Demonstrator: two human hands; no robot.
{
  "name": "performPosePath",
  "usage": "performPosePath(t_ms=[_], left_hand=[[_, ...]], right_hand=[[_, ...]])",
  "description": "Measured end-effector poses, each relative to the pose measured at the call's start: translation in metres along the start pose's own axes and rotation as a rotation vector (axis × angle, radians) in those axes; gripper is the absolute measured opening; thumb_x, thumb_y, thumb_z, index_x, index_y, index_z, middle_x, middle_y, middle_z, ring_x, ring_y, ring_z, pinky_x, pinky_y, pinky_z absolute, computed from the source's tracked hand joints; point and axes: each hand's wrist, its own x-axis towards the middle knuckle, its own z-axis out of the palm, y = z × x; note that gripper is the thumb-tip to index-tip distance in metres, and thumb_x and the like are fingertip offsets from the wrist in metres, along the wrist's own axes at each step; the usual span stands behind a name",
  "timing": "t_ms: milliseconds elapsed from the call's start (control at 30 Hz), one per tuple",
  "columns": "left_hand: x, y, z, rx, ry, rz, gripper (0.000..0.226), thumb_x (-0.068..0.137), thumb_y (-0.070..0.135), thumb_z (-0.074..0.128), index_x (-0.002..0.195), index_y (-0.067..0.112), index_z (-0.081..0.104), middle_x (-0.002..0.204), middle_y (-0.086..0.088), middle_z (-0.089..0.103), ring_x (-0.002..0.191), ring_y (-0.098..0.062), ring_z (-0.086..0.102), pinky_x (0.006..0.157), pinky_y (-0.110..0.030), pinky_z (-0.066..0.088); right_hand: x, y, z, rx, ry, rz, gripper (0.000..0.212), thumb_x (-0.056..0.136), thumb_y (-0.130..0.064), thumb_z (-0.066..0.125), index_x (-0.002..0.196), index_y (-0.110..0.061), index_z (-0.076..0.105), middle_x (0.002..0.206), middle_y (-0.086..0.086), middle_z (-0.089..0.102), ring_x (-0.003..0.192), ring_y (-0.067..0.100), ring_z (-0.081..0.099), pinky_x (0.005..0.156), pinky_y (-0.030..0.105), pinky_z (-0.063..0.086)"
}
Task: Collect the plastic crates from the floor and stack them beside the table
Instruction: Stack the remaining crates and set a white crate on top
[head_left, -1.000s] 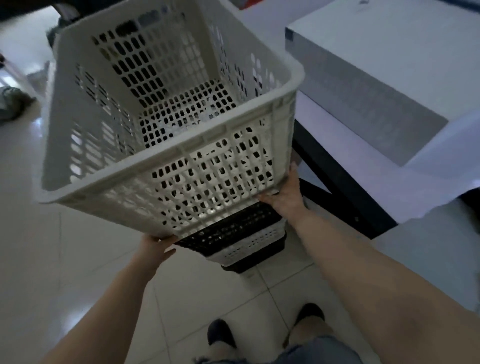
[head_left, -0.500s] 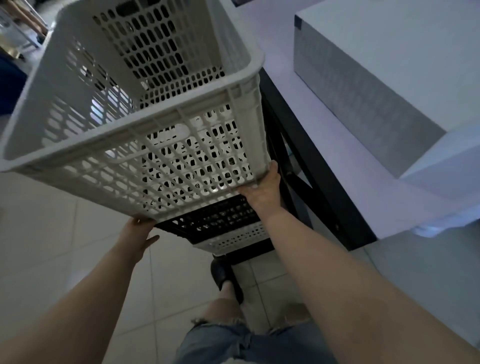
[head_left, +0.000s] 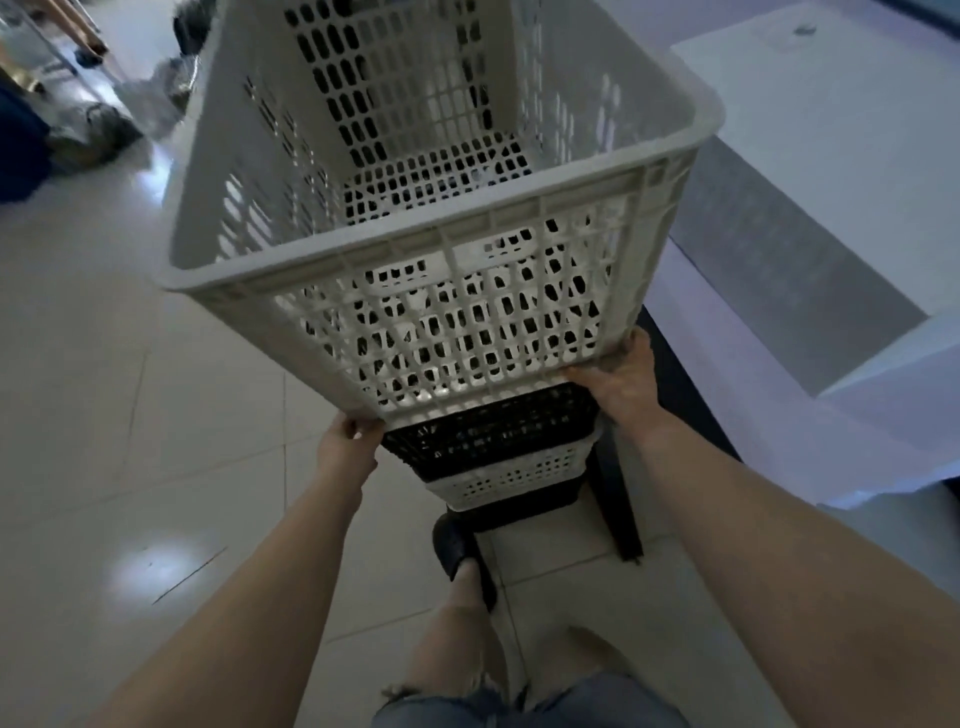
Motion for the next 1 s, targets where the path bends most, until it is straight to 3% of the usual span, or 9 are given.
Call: performPosePath(t_ms=[100,267,400,500,600,700,867,900,1000], left_hand=[[0.005,0.011,0.008,0.094,-0.044,0.065,0.039,0.093,0.016,0.056,0.131,0.009,0.053,0.125,-0.008,0.060,0.105,-0.029,0.054,0.089,-0.040,0.046],[0.013,0.011,0.016,0.165,-0.043,0.116,0.041,0.089,0.020,0.060,0.129,0.010,0.056,0.121,-0.012,0.065,0.104,-0.033,0.061,0.073,-0.032,0.040],[0.009,0.017,0.011,0.272,-0.077,0.144,0.049,0.092,0.026,0.056,0.138,0.010,0.048,0.120,-0.008,0.065,0.104,-0.025,0.062,0.063,-0.021,0.040],[0.007,0.021,0.001,0.270,-0.156,0.174,0.044,0.091,0.025,0.059,0.133,0.011,0.052,0.104,0.002,0.065,0.091,-0.012,0.057,0.051,-0.008,0.034],[0.017,0.027,-0.019,0.324,-0.291,0.161,0.024,0.086,0.027,0.067,0.107,0.019,0.061,0.101,0.006,0.063,0.102,-0.017,0.058,0.070,-0.020,0.046],[0.036,0.045,-0.047,0.230,-0.445,0.163,0.077,0.081,0.011,0.072,0.146,0.024,0.034,0.149,-0.001,0.041,0.138,-0.024,0.038,0.111,-0.038,0.038],[0.084,0.114,-0.087,0.119,-0.664,0.393,0.109,0.075,0.009,0.078,0.149,0.045,0.007,0.159,0.010,0.019,0.146,-0.016,0.023,0.117,-0.047,0.030],[0.089,0.125,-0.089,0.136,-0.737,0.434,0.111,0.075,0.010,0.078,0.149,0.045,0.003,0.160,0.012,0.015,0.146,-0.014,0.022,0.117,-0.046,0.030],[0.090,0.142,-0.085,0.226,-0.867,0.570,0.111,0.081,0.007,0.072,0.150,0.037,-0.010,0.162,0.009,0.007,0.147,-0.015,0.020,0.115,-0.041,0.034]], right_hand=[[0.021,-0.001,-0.006,0.008,0.024,-0.037,0.110,0.034,-0.033,0.090,0.132,-0.012,0.043,0.128,0.006,0.058,0.117,0.021,0.058,0.103,0.044,0.047],[0.034,-0.014,-0.013,-0.023,-0.005,-0.029,0.113,0.034,-0.035,0.087,0.135,-0.013,0.042,0.132,0.005,0.057,0.119,0.019,0.057,0.106,0.041,0.045],[0.018,-0.032,-0.015,-0.054,-0.020,0.033,0.091,0.066,-0.010,0.083,0.141,-0.010,0.033,0.139,0.008,0.048,0.125,0.020,0.049,0.108,0.029,0.037],[0.004,-0.039,-0.004,-0.052,0.074,0.048,0.085,0.073,-0.009,0.078,0.143,-0.009,0.028,0.145,0.008,0.042,0.133,0.022,0.043,0.104,0.021,0.031],[-0.029,-0.044,0.027,-0.025,0.226,0.011,0.098,0.071,-0.024,0.075,0.148,-0.005,0.019,0.151,0.014,0.032,0.139,0.026,0.034,0.118,0.035,0.026],[-0.075,-0.059,0.068,0.040,0.344,-0.042,0.101,0.083,-0.024,0.071,0.153,-0.012,-0.002,0.160,0.004,0.003,0.148,0.016,0.006,0.119,0.025,0.005],[-0.139,-0.116,0.145,0.127,0.398,-0.447,0.107,0.078,-0.043,0.069,0.144,-0.026,-0.012,0.147,-0.028,-0.008,0.138,-0.019,-0.005,0.112,0.000,0.003],[-0.146,-0.126,0.164,0.114,0.399,-0.473,0.112,0.073,-0.048,0.072,0.143,-0.029,-0.013,0.150,-0.022,-0.006,0.142,-0.010,-0.003,0.115,0.004,0.005],[-0.149,-0.149,0.213,0.056,0.501,-0.487,0.124,0.061,-0.052,0.079,0.147,-0.037,-0.009,0.159,0.002,0.002,0.148,0.020,0.007,0.120,0.047,0.020]])
